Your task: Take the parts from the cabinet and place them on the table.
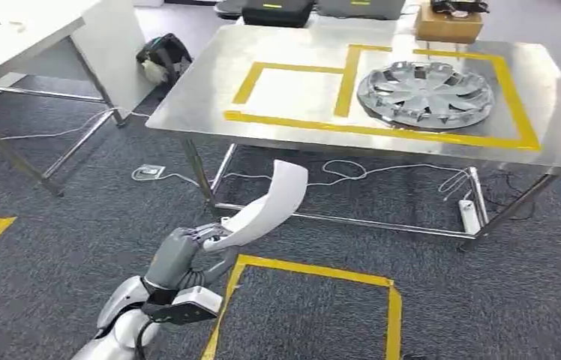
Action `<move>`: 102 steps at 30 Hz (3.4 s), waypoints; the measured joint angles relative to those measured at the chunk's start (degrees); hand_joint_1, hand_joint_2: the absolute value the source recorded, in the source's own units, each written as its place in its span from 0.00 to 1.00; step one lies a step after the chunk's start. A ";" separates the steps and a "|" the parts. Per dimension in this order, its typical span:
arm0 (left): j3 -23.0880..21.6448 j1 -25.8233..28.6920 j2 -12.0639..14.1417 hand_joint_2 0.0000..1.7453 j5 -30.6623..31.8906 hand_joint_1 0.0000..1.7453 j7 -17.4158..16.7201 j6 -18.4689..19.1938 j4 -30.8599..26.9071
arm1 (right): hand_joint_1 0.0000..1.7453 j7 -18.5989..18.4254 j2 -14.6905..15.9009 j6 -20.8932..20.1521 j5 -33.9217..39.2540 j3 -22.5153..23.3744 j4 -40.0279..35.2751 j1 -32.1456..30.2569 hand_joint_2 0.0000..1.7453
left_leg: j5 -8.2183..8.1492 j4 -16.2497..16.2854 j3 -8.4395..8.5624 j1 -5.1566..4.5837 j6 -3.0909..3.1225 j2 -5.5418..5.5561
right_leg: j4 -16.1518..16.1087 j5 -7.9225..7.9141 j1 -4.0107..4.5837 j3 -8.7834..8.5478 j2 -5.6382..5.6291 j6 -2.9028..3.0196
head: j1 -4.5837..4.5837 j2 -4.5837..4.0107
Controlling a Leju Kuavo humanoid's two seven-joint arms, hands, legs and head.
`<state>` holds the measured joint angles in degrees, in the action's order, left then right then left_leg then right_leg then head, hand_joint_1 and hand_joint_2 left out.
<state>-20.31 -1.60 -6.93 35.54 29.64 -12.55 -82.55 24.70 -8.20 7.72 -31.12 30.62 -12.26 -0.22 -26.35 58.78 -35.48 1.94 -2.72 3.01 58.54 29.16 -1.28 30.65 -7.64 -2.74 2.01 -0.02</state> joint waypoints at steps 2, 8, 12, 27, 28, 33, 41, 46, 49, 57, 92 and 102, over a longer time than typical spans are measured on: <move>-0.02 -0.45 -0.04 1.00 -0.04 1.00 -0.02 0.02 0.00 | 0.00 -0.09 0.00 -0.04 -0.20 0.00 0.00 -0.15 1.00 | 0.69 -0.37 0.24 0.05 1.03 -0.64 | 0.02 -0.15 -0.12 -1.13 -0.10 -0.70 | 0.11 0.00; -0.07 -0.84 -0.02 1.00 0.09 1.00 -0.15 0.50 0.00 | 0.00 -0.18 -0.09 -0.20 -0.59 -0.04 0.00 0.35 1.00 | -0.96 -0.33 3.52 -0.57 3.20 -3.17 | 15.88 5.74 0.33 9.47 7.23 -1.27 | 0.63 0.00; -0.11 -1.22 -0.02 1.00 0.13 1.00 -0.31 0.63 0.00 | 0.00 -0.20 -0.09 -0.33 -0.63 -0.02 0.00 -0.32 1.00 | -3.74 -0.34 6.96 -0.58 3.00 -3.37 | 7.24 0.68 0.34 9.75 7.42 -0.66 | 0.68 0.00; -0.22 -3.29 0.20 1.00 0.37 1.00 -1.81 0.90 0.70 | 0.00 -0.48 -0.13 -1.20 -1.72 -0.02 0.04 0.16 1.00 | -11.59 14.11 -4.80 -1.14 0.58 -3.22 | -0.95 -2.48 0.63 0.72 6.04 2.01 | 0.37 0.00; -0.22 -3.59 0.28 1.00 0.37 1.00 -1.86 0.94 0.94 | 0.00 -0.55 -0.15 -1.36 -1.86 -0.02 0.04 0.10 1.00 | -10.99 11.86 -5.07 -1.27 0.90 -3.21 | -0.97 -1.63 0.66 -0.42 5.81 2.00 | 0.39 0.00; -0.22 -4.84 0.42 1.00 0.33 1.00 -2.30 1.33 2.34 | 0.00 -0.96 -0.28 -1.55 -2.43 -0.02 0.13 0.39 1.00 | 3.95 -1.09 -4.01 -1.96 1.98 -2.98 | -1.61 2.90 1.27 -3.47 5.02 1.05 | 0.42 0.00; 0.09 -6.98 -0.24 1.00 0.31 1.00 -2.79 1.47 4.06 | 0.00 -1.03 -0.28 -1.38 -3.10 -0.04 0.07 0.74 1.00 | 1.99 -1.53 1.06 -1.48 3.74 -3.12 | 15.12 9.34 1.03 6.09 7.16 -0.95 | 1.05 0.02; 0.37 -7.49 -0.55 1.00 0.90 1.00 -3.67 0.43 5.29 | 0.00 -1.14 -0.33 -1.18 -4.04 -0.04 0.22 0.07 1.00 | -2.11 -1.65 5.65 -1.11 2.59 -2.93 | 2.52 -2.57 0.12 8.01 8.19 -1.63 | 1.40 0.02; 0.55 -8.45 -0.79 1.00 2.25 1.00 -4.99 -0.83 5.99 | 0.00 -1.29 -0.48 -1.03 -4.61 -0.02 0.46 0.38 1.00 | -3.04 -2.06 7.24 -1.25 1.76 -2.96 | 0.64 -7.09 0.46 7.68 8.38 -0.11 | 0.85 0.02; 0.92 -10.83 -1.42 1.00 7.21 1.00 -9.02 -5.48 8.87 | 0.00 -1.66 -0.48 -0.42 -5.83 0.06 0.39 0.85 1.00 | -6.99 15.62 -7.70 -1.23 0.77 -2.96 | -0.95 -4.30 0.64 3.16 7.06 2.05 | 0.96 0.02; -4.31 -36.41 -4.24 1.00 50.47 1.00 -43.28 -14.80 47.70 | 0.00 -4.09 -0.66 -0.72 -11.65 1.11 0.31 2.31 1.00 | 5.60 -2.09 -1.99 -2.63 3.39 -2.24 | -2.17 0.00 1.50 -1.80 7.02 0.57 | 1.20 0.02; -7.65 -41.83 -3.82 1.00 50.38 0.00 -47.56 -7.82 55.17 | 0.00 -3.96 -0.63 -1.16 -12.85 1.11 0.31 2.22 0.00 | 5.59 -2.13 -1.87 -2.61 3.37 -2.24 | -2.17 0.01 1.56 -1.78 7.02 0.59 | 1.22 0.02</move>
<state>-27.95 -43.44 -10.75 85.92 -17.92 -20.37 -27.38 20.74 -8.83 6.56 -43.98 31.74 -11.96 2.00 -20.76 56.64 -37.35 -0.67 0.65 0.78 56.37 29.18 0.28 28.87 -0.62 -2.15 3.23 0.00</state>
